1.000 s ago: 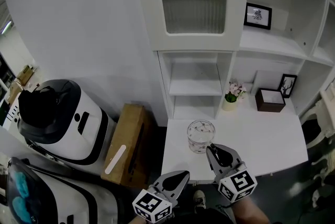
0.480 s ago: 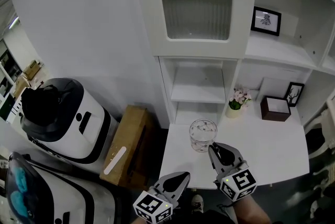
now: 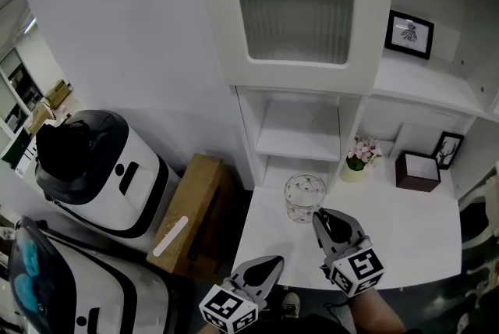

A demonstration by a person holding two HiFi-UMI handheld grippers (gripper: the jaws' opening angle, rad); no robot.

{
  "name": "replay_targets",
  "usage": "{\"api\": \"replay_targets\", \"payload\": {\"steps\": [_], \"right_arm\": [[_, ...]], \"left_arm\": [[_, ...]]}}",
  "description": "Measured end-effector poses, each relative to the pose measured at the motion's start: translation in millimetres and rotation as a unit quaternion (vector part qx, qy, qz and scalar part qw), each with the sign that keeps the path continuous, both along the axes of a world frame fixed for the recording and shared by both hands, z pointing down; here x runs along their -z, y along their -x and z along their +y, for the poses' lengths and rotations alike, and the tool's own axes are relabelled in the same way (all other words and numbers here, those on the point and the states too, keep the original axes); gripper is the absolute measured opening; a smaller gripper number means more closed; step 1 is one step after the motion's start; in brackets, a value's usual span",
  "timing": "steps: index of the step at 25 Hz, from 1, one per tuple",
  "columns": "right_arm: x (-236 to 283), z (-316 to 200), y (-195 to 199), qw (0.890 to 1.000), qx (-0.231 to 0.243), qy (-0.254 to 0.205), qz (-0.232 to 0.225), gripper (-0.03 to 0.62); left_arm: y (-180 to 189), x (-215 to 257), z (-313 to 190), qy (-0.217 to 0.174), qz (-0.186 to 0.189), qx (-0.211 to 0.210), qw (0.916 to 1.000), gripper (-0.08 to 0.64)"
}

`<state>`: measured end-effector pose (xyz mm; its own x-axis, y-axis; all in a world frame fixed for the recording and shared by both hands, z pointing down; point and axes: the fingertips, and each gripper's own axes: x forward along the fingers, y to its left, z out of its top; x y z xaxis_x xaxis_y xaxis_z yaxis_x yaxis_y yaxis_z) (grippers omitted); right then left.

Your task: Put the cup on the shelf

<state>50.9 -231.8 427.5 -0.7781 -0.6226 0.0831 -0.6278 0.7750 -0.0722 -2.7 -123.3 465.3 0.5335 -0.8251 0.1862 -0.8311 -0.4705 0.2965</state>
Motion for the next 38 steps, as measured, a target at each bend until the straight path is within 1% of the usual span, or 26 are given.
{"api": "replay_targets", "payload": {"steps": [6, 12, 21, 24, 38], "right_arm": [[-4.1, -17.1, -4.1, 1.000, 0.013, 0.004, 0.002, 0.028], [-1.4, -34.2, -6.9, 1.000, 0.016, 0.003, -0.005, 0.028], [1.3, -52.8, -2.4, 1.000, 0.016, 0.003, -0.013, 0.028], [2.3, -59.6, -0.4, 1.000, 0.008, 0.003, -0.015, 0.028], [-0.5, -99.4, 11.0, 0.998, -0.056, 0.007, -0.012, 0.028]], "left_arm": [[-6.7, 0.4, -13.2, 0.002, -0.001, 0.013, 0.9999, 0.005], [-13.5, 2.6, -24.1, 0.001, -0.008, 0.020, 0.9998, 0.005], [-10.6, 6.3, -32.1, 0.002, -0.016, 0.023, 0.9996, 0.005], [-9.0, 6.8, -37.7, 0.001, -0.017, 0.015, 0.9997, 0.005], [8.6, 10.4, -73.7, -0.004, -0.017, -0.054, 0.9984, 0.005]]}}
